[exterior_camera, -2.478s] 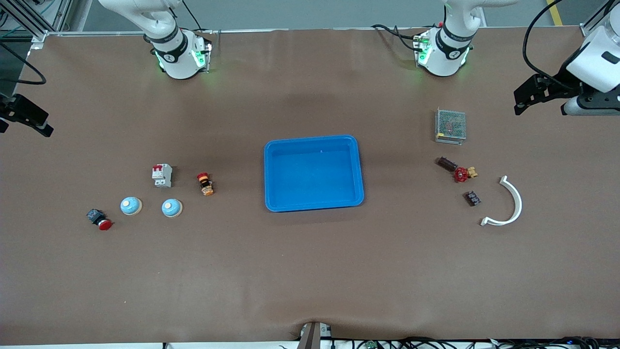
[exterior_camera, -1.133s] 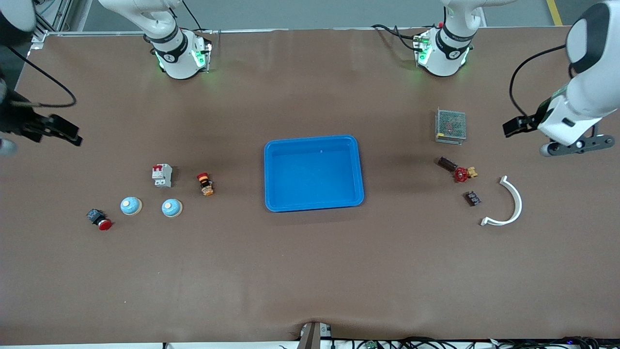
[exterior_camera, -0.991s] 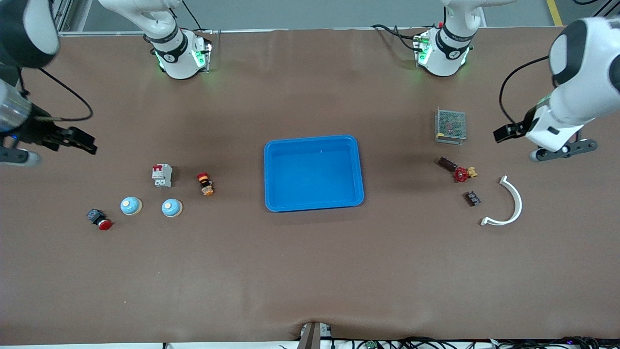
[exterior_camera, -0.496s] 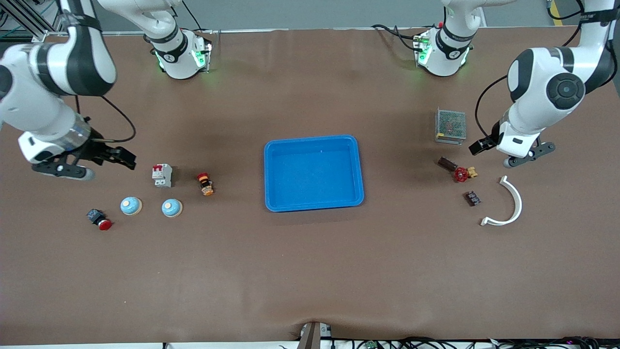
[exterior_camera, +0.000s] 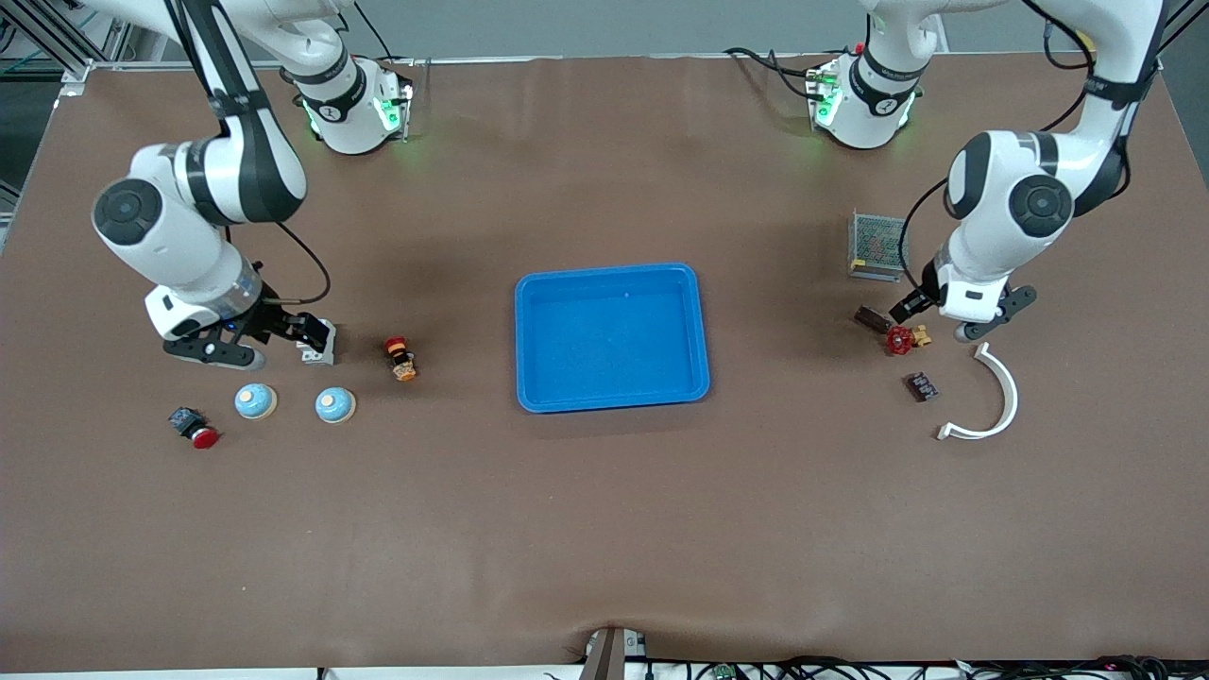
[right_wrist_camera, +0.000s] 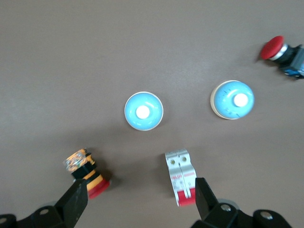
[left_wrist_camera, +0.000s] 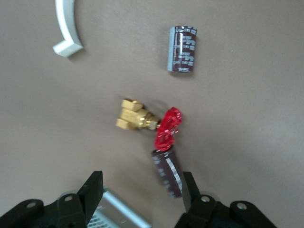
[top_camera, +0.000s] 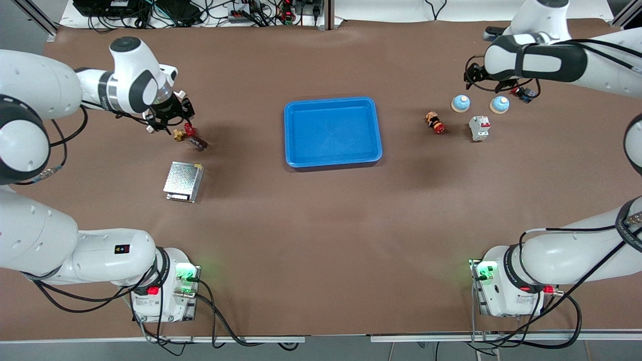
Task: Place electrolytic capacitor and blue bell in tray
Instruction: 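Grasp the brown capacitor with the left gripper while the right grasps a bell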
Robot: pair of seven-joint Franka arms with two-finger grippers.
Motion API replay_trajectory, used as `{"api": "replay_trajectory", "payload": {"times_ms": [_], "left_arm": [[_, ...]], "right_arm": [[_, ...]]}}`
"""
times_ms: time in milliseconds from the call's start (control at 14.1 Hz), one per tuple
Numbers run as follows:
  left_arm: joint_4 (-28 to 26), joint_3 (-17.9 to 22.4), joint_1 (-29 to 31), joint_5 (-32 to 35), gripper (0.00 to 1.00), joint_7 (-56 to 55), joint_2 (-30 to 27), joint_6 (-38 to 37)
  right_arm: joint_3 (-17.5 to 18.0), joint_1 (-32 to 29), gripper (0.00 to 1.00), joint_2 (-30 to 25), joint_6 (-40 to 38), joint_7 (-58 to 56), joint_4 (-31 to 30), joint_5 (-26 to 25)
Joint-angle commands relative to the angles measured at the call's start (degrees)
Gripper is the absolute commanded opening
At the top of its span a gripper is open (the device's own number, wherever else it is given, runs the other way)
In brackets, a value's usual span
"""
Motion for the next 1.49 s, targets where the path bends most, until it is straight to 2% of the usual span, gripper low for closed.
{"api": "replay_trajectory", "payload": {"times_ms": [0,283,566,708,991,1345,1416], "left_arm": [[-0.3,-0.7,0.0,0.1,0.73,-4.1,3.0,4.1],[-0.7,-0.7,0.1,0.1,0.72,-6.9,7.4,9.3],[-1.2,-0.8,0.0,0.1,0.72,-8.0,8.0,9.9],[-1.9,-1.5,0.0,0.1,0.66,-8.2,7.7,9.9],[-2.0,-2.8,0.0,0.1,0.45,-10.7,8.0,9.9],[-1.8,-3.0,-0.8,0.1,0.0,-12.0,7.8,9.8],[-1.7,-3.5,-0.8,0.2,0.0,-13.9,7.3,9.6]], "right_arm": [[-0.3,0.8,1.0,5.9,6.3,0.7,0.3,0.3],[-0.3,0.9,1.0,13.2,13.6,0.8,1.2,0.3],[-0.3,-0.1,1.0,16.6,13.5,0.9,5.0,0.4],[-0.3,-0.2,1.0,18.4,13.5,0.9,7.0,0.4],[-0.4,-0.5,1.0,21.7,14.2,0.9,9.6,0.4],[-0.4,-0.5,1.0,24.1,14.4,1.0,11.1,0.7],[-0.4,-0.5,1.0,24.5,14.6,1.0,11.2,0.7]]}}
